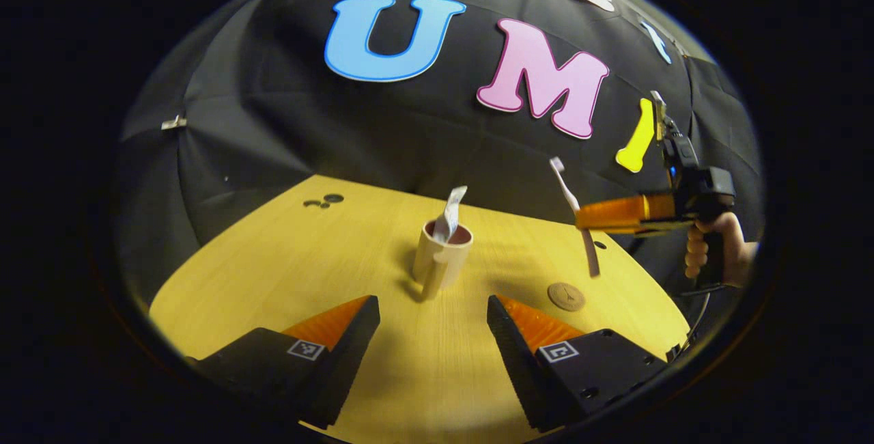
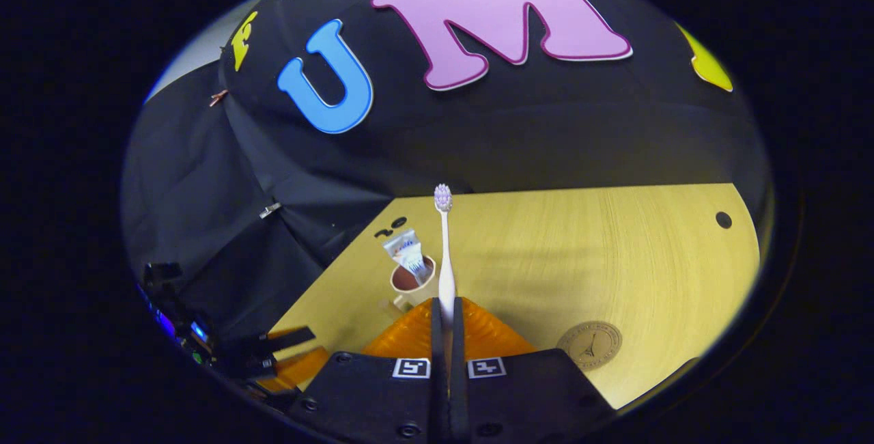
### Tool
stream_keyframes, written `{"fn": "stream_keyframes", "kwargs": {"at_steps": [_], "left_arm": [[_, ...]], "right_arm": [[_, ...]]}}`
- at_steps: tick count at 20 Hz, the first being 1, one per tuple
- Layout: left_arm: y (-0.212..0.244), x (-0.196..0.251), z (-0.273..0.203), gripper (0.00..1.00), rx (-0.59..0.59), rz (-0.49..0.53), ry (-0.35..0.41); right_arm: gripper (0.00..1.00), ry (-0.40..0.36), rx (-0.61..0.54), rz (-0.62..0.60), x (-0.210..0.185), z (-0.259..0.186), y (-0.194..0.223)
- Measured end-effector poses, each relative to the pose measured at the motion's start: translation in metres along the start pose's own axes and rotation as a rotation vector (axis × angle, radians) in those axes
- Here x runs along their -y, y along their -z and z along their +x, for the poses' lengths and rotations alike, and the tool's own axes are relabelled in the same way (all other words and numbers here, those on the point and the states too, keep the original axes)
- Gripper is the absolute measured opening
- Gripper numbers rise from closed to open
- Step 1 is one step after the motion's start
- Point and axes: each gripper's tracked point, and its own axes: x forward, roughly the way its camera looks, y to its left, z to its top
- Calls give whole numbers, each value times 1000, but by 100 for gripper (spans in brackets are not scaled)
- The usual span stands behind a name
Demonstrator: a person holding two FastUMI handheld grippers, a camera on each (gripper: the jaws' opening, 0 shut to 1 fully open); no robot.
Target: Put the toothbrush and toothpaste on the desktop into the cup, then pick up the cup and place it on the coaster on the desktop.
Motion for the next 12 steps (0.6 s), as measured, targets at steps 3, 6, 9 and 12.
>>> {"fn": "stream_keyframes", "kwargs": {"at_steps": [3, 6, 9, 12], "left_arm": [[29, 6, -22, 98, -35, -68, -12], [48, 2, -31, 98, -72, -77, -36], [52, -6, -36, 98, -74, -83, -59], [46, -13, -36, 98, -59, -99, -67]], "right_arm": [[5, -26, 61, -9, -14, 18, -14], [5, -31, 94, -2, -24, 38, -21], [5, -39, 164, -19, -34, 58, -37], [5, -47, 255, -17, -43, 78, -49]]}}
